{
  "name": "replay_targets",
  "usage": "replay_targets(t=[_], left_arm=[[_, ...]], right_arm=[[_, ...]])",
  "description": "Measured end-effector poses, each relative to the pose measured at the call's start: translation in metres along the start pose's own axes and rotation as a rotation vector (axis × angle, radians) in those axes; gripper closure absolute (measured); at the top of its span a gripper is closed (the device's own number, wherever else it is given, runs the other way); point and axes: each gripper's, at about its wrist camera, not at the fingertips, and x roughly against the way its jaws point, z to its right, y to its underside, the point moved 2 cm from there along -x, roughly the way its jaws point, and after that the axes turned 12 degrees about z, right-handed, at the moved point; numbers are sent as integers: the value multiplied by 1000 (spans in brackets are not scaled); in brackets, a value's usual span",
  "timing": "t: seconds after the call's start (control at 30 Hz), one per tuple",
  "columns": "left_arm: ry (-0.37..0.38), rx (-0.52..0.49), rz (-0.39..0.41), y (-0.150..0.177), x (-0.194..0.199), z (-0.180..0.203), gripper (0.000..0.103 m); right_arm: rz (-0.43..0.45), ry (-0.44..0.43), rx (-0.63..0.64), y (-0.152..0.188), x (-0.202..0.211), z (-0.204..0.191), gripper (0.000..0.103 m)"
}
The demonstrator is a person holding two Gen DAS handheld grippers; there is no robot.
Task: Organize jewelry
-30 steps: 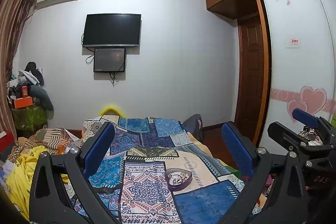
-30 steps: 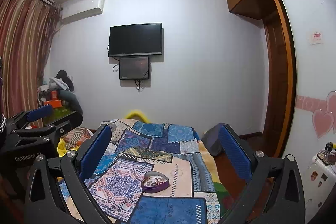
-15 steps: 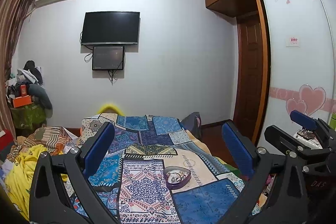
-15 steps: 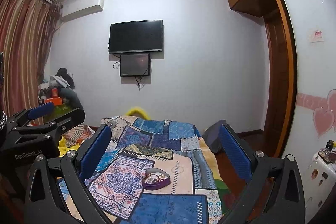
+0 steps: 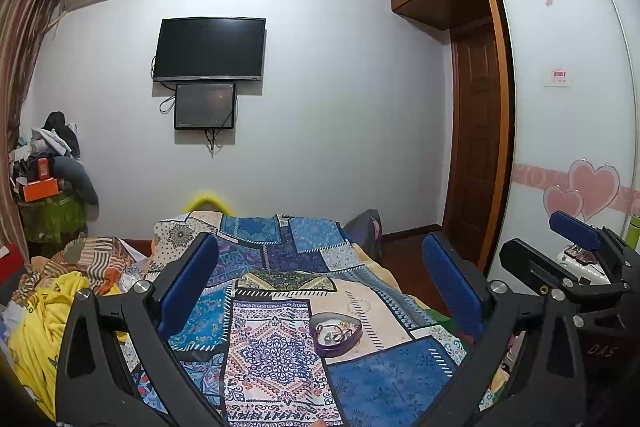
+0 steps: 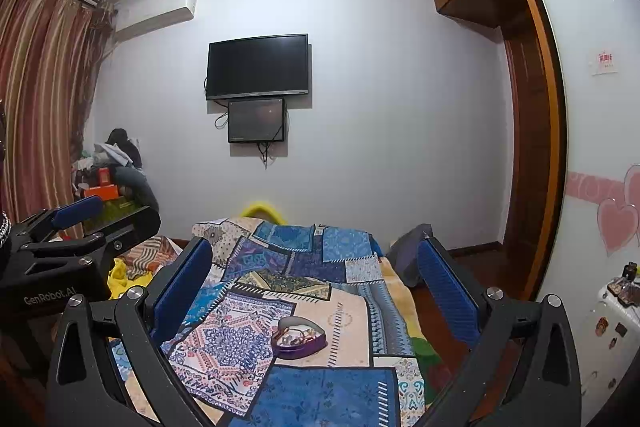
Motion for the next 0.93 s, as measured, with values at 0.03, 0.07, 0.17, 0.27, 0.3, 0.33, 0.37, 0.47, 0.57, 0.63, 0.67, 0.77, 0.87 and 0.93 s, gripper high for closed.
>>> replay_targets(t=[0.03, 0.07, 0.17, 0.27, 0.3, 0.33, 0.37, 0.47, 0.57, 0.63, 0.67, 0.77, 0.87, 0.93], left_arm=[[1, 0, -1, 0, 0, 0, 0], [1, 0, -2, 0, -1, 0, 1], [3, 1, -4, 0, -1, -1, 1], [6, 3, -4, -1, -1, 0, 0], [6, 3, -5, -1, -2, 0, 1], [8, 3, -7, -1, -2, 1, 1], [11, 5, -8, -1, -1, 0, 0], [22, 8, -11, -1, -2, 2, 0], [23, 7, -11, -1, -1, 2, 1], [25, 10, -11, -1, -1, 2, 1], [25, 11, -12, -1, -1, 2, 1], [25, 12, -12, -1, -1, 0, 0], [21, 13, -13, 1, -2, -1, 0], [19, 15, -17, 2, -3, -2, 1]], right_arm=[[0, 0, -1, 0, 0, 0, 1], [-1, 0, -1, 0, 0, 0, 1], [0, 0, -1, 0, 0, 0, 1], [-1, 0, 0, 0, 0, 0, 1], [-1, 1, -1, 0, 0, 0, 1], [-1, 1, -1, 0, 0, 0, 1], [-2, 1, -1, 1, 0, 0, 1], [-4, 3, -1, 1, -1, -1, 1], [-8, 3, -4, 3, -2, 0, 1], [-11, 5, -5, 3, -3, 1, 1], [-12, 6, -5, 5, -3, 1, 1], [-14, 6, -9, 5, -3, 2, 1], [-16, 7, -11, 5, -4, 2, 1], [-19, 7, -10, 6, -5, 2, 1]])
